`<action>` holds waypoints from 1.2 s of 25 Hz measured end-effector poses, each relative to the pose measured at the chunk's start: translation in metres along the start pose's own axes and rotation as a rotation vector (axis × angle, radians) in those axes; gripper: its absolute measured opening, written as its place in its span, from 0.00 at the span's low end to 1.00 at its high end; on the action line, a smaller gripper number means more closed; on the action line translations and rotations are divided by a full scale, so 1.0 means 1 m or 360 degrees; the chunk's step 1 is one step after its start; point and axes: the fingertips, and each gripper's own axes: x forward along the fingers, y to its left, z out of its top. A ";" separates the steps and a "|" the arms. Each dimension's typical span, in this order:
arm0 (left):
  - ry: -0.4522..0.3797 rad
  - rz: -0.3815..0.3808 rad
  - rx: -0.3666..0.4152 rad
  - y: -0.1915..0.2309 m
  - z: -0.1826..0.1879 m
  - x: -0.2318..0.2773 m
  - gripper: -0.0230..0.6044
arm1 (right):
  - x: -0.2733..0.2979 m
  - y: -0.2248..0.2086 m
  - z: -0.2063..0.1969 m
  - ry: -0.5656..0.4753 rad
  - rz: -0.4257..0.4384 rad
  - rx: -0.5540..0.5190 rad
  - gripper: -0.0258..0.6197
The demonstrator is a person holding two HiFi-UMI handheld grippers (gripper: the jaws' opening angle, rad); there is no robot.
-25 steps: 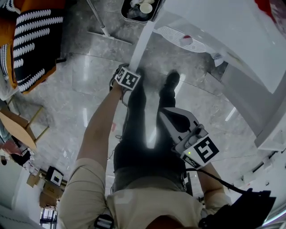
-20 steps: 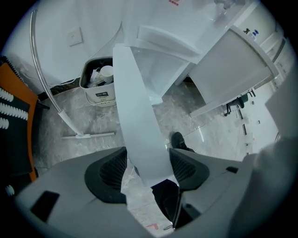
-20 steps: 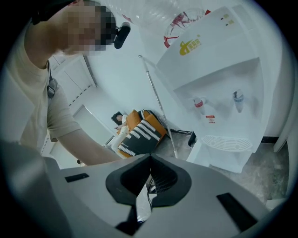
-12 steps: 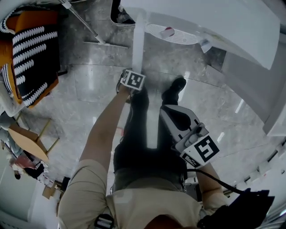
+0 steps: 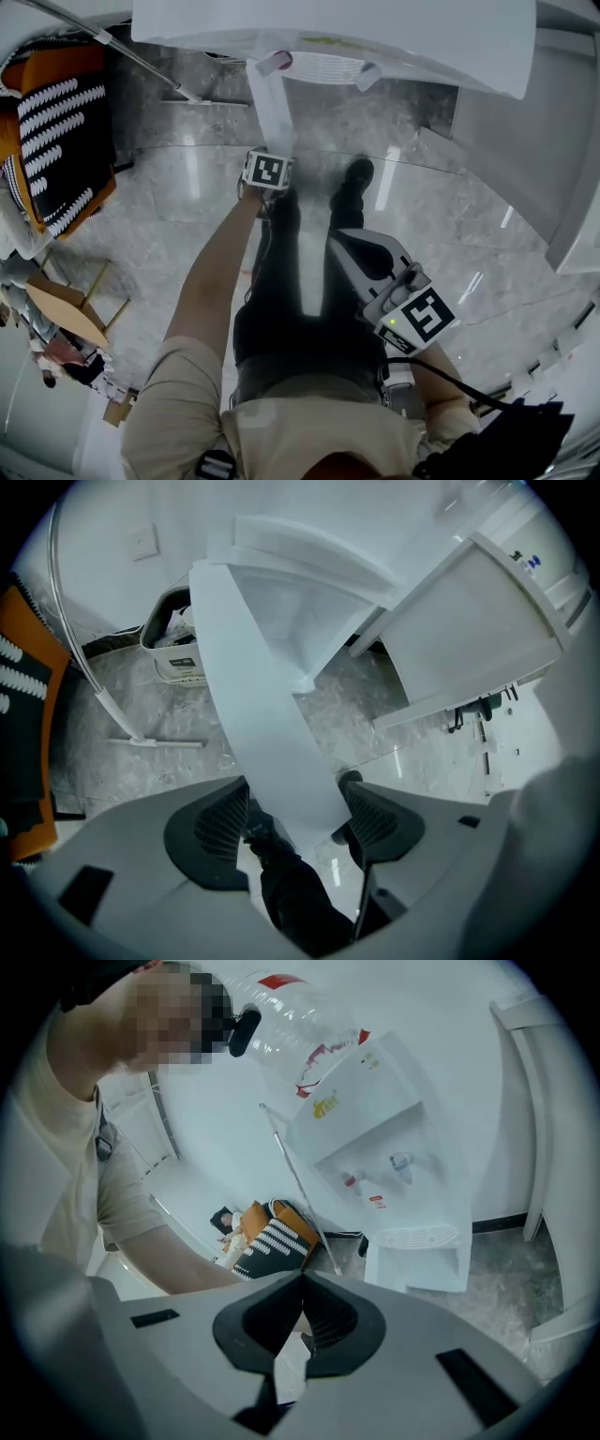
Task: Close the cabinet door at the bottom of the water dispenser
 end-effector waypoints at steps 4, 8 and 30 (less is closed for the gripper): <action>-0.0002 -0.0084 -0.0122 -0.027 0.009 0.008 0.50 | -0.021 -0.018 0.002 -0.0054 -0.0044 0.0035 0.06; 0.0000 -0.0117 -0.0136 -0.037 0.017 0.012 0.51 | -0.031 -0.030 0.000 -0.0074 -0.0084 0.0049 0.06; 0.0001 -0.0385 0.0182 -0.091 0.053 0.023 0.53 | -0.047 -0.061 -0.008 -0.0120 -0.0156 0.0113 0.06</action>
